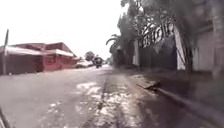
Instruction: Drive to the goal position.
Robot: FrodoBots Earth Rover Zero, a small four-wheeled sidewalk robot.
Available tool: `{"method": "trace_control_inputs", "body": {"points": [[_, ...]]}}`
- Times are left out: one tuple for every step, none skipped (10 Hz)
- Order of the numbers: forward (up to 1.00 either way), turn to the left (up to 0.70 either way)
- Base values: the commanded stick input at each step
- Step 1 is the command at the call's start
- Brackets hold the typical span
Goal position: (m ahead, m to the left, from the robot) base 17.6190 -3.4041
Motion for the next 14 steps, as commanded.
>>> {"method": "trace_control_inputs", "body": {"points": [[0.7, 0.01], [0.7, 0.01], [0.7, 0.01], [0.7, 0.01], [0.7, 0.01], [0.7, 0.01], [0.7, 0.01], [0.7, 0.01], [0.7, 0.01], [0.7, 0.01], [0.7, 0.01], [0.7, 0.01], [0.7, 0.01], [0.7, 0.01]]}}
